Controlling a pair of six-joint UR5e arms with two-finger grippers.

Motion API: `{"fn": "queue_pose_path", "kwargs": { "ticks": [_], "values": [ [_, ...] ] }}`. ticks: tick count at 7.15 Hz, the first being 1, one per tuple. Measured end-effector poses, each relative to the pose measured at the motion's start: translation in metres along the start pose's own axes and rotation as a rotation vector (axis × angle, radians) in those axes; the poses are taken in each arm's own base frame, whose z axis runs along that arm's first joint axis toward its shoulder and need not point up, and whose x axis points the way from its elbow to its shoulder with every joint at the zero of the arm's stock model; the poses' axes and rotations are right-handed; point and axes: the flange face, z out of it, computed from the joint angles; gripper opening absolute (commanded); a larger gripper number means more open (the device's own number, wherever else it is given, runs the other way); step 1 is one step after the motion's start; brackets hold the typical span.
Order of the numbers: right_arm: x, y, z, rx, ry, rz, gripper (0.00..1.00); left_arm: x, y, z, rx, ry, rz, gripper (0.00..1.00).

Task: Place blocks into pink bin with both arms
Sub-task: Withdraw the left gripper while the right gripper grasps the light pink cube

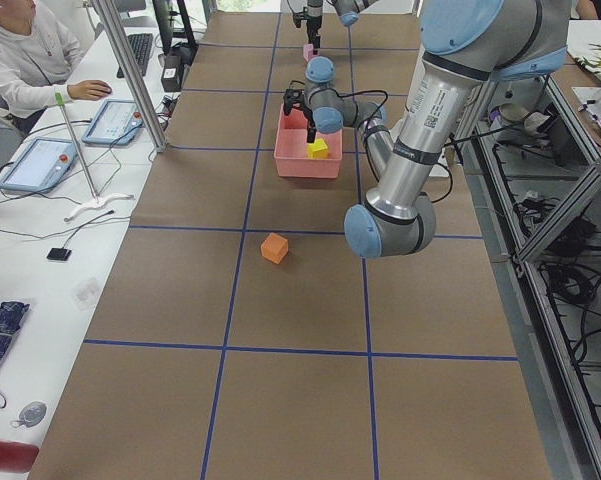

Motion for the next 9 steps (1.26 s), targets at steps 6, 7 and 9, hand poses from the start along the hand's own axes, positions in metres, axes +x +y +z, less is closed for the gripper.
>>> {"fn": "queue_pose_path", "kwargs": {
  "ticks": [6, 7, 9],
  "values": [
    [-0.048, -0.024, -0.044, 0.047, -0.118, 0.088, 0.00, -0.056, -0.045, -0.093, -0.036, -0.076, 0.109, 1.00],
    [-0.062, -0.033, -0.064, 0.067, -0.165, 0.144, 0.00, -0.093, -0.052, -0.103, -0.038, -0.120, 0.194, 1.00],
    [-0.094, -0.047, -0.097, 0.094, -0.240, 0.238, 0.00, -0.167, -0.055, -0.104, -0.073, -0.207, 0.341, 1.00]
  ]
}}
